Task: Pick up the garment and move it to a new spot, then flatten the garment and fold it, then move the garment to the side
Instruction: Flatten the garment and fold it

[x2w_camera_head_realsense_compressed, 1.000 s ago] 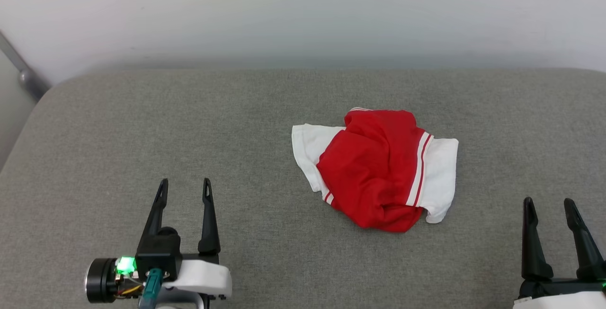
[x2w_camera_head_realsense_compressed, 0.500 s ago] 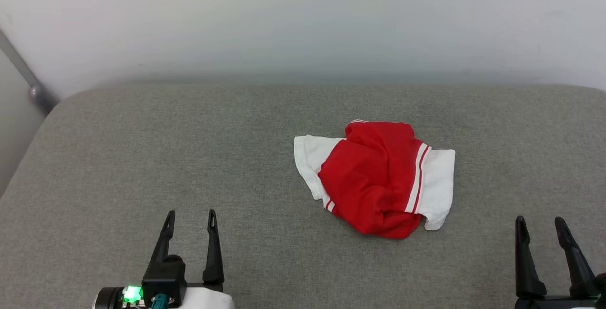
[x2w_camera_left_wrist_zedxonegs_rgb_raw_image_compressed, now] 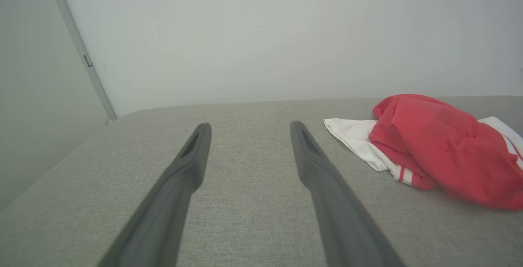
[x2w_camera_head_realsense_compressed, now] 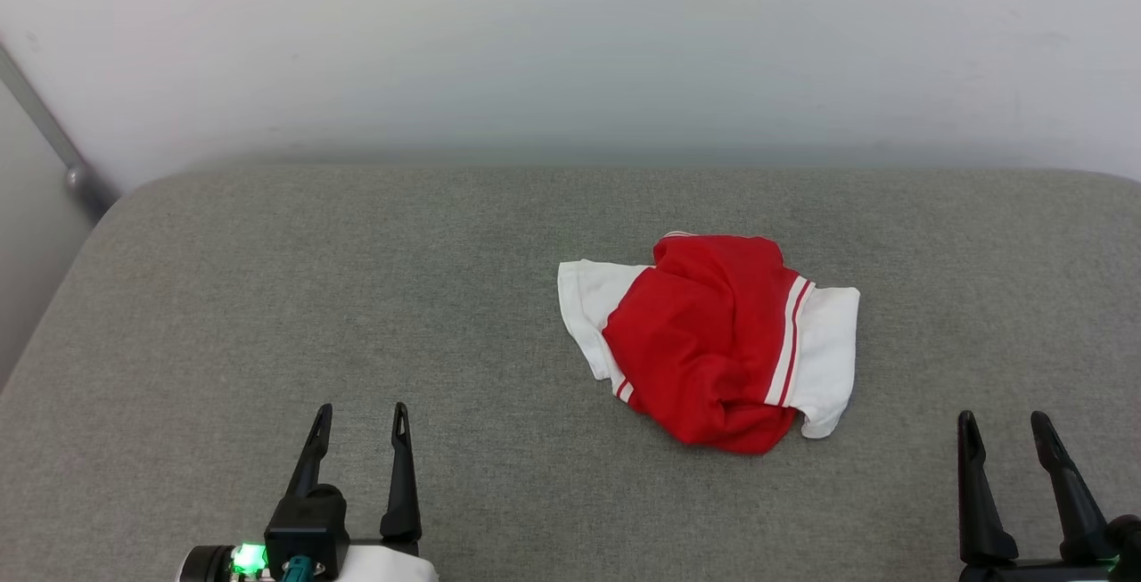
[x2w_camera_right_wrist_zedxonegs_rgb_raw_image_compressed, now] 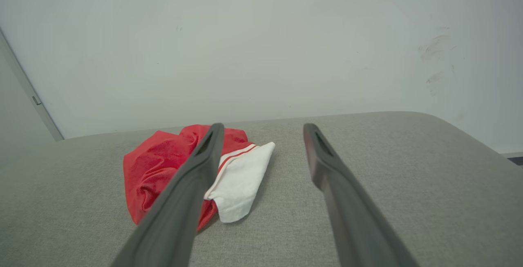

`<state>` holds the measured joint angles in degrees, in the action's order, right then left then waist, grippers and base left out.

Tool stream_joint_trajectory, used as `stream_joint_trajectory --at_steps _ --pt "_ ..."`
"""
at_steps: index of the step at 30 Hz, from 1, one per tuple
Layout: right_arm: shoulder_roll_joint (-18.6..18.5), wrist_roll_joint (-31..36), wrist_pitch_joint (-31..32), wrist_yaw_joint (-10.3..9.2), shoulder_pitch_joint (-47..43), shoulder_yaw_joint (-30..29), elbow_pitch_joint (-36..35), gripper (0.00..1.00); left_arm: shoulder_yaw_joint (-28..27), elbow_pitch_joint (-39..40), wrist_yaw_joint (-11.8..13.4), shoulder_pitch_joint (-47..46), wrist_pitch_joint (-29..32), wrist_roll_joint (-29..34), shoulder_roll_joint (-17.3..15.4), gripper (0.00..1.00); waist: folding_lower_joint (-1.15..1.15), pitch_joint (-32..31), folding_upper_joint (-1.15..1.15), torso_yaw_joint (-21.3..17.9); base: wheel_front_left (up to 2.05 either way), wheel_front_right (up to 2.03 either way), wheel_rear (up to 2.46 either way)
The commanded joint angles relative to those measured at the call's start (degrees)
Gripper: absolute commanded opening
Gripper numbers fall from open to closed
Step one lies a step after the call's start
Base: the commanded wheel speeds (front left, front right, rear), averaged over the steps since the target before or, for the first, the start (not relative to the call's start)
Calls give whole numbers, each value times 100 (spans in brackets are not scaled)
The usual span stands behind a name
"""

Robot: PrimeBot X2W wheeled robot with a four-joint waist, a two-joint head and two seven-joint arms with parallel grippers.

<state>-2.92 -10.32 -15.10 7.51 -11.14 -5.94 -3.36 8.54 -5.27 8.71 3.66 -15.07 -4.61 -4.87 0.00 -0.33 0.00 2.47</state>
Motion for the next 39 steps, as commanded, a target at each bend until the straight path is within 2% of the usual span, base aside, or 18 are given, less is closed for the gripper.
stream_joint_trajectory --at_steps 1,4,10,16,20,26,29,32,39 --pt "8 -13 -10 -4 -61 13 19 100 -52 -25 -47 46 -15 60 24 100 0 -1 0 -3 0 0 0" --pt "8 -16 -10 -4 -51 15 17 100 -79 -79 -115 -52 -15 47 43 100 0 5 0 -3 0 0 0" --pt "8 -2 -10 -4 21 54 -31 100 -150 -389 -524 -797 -15 68 -124 100 0 88 0 -30 0 0 0" --pt "8 60 -10 -4 234 134 -105 100 -85 -1081 -956 -2222 -1 154 -414 100 0 394 0 -187 0 0 0" --pt "8 74 -10 -4 442 165 -145 100 10 -1638 -1230 -3382 391 150 -545 100 0 726 0 -337 0 0 0" --pt "8 6 -10 -4 779 197 -192 100 467 -2369 -1558 -5021 1587 16 -688 100 0 1295 0 -582 0 0 0" --pt "8 -30 -10 -4 938 221 -209 100 1030 -2700 -1603 -5718 2385 -261 -752 100 0 1567 0 -691 0 0 0" --pt "8 -75 -10 -4 1089 247 -216 100 1976 -2883 -1602 -6329 3395 -1041 -899 100 0 1816 0 -794 0 0 0" --pt "8 -214 -9 -4 1473 340 -247 100 3917 -2528 -1603 -7504 5646 -2939 -1728 100 0 2398 0 -1082 0 0 0"
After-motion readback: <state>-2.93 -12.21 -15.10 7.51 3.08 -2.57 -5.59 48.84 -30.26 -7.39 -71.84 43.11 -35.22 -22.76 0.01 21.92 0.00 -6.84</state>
